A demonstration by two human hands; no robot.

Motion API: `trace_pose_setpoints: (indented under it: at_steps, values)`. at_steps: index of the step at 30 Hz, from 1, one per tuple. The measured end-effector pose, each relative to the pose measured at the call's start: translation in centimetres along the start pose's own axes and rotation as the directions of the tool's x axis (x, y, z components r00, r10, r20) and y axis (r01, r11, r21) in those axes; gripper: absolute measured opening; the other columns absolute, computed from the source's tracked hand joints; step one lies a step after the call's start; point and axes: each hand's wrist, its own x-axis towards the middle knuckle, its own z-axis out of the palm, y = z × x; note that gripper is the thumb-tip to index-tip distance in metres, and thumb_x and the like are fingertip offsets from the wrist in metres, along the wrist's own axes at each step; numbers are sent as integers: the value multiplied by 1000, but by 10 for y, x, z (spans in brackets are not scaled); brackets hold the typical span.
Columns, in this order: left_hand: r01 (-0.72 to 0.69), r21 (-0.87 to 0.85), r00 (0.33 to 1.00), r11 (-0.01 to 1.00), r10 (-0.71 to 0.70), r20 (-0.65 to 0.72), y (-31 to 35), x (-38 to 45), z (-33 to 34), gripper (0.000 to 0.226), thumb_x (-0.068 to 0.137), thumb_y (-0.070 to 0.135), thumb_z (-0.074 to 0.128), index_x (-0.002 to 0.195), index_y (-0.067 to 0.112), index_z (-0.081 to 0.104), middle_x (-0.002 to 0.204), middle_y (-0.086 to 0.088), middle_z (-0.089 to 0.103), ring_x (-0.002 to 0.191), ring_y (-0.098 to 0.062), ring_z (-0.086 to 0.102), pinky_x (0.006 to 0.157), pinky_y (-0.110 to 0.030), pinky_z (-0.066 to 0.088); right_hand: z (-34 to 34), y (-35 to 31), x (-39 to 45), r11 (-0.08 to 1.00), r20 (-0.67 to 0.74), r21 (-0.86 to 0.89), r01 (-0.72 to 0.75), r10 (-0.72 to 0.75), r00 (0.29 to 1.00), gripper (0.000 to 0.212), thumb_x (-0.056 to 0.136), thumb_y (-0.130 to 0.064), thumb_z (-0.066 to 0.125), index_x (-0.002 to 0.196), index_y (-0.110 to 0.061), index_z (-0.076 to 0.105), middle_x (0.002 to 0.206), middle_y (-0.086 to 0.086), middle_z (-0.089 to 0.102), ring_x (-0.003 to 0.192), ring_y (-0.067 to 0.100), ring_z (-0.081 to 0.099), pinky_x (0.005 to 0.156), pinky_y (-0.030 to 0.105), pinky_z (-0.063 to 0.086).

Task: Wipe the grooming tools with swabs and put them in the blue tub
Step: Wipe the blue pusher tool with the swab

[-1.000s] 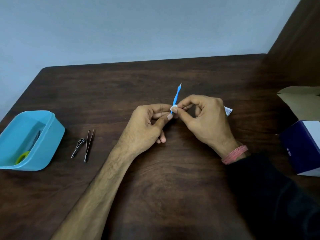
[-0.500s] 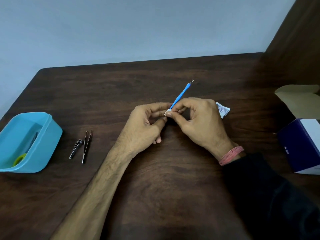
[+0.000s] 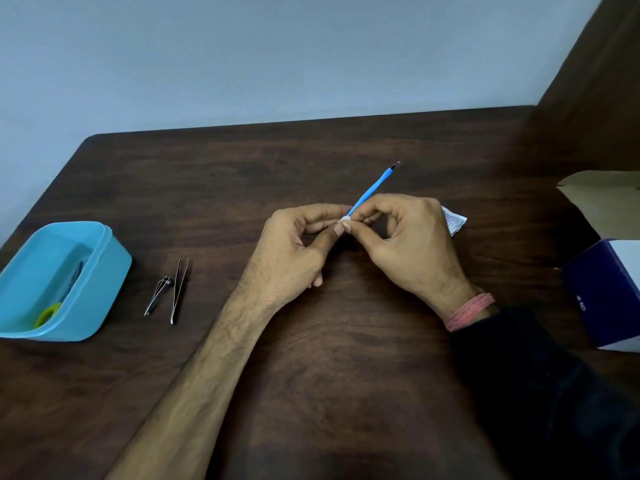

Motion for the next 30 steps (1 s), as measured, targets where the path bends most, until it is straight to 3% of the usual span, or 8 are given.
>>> trace_pose_setpoints:
  at_steps: [2,6,13,19,24,30]
  values:
    - [11,-9,1000,1000,-11,-6,0,0,0,21,111,23,69,123,34,81,104,17,85,39,-12,54,39,-21,42,-2,0,1,1000,-32,27,-15,16,999,9,88,-22,93,87,-18,85,78,-14,76,63,-12,60,62,6,36]
    - [17,-20,999,1000,-17,-34,-1,0,2,20,110,20,70,118,32,83,101,15,86,38,-14,54,38,-21,41,-4,-2,0,997,-21,77,-22,23,1000,10,89,-18,93,85,-14,84,72,-16,72,59,-14,59,59,2,36]
    - [2,5,999,1000,-2,-38,2,-1,0,18,110,21,70,115,30,84,99,14,85,40,-11,56,39,-22,44,-6,0,1,969,-11,234,-81,86,996,11,90,-25,93,84,-20,85,64,-17,73,43,6,45,51,11,30]
    - [-10,-1,999,1000,10,-31,0,-1,-1,19,111,18,68,113,28,84,100,13,85,39,-9,54,39,-21,43,-6,1,2,948,-15,296,-120,131,991,12,89,-21,94,83,-15,85,62,-14,71,44,2,47,51,8,31]
    - [-7,-15,1000,1000,7,-30,-1,-1,-1,18,111,18,68,115,28,83,100,13,86,39,-10,53,39,-21,43,-5,7,4,920,-23,362,-150,170,985,11,89,-28,94,84,-24,85,69,-11,76,46,5,38,48,23,31]
    - [-4,-24,999,1000,3,-39,-3,0,-2,17,110,18,69,116,26,83,99,11,86,39,-10,51,39,-20,42,-3,12,6,899,-3,391,-197,216,976,13,89,-32,94,85,-25,85,77,-6,80,50,11,44,48,32,34]
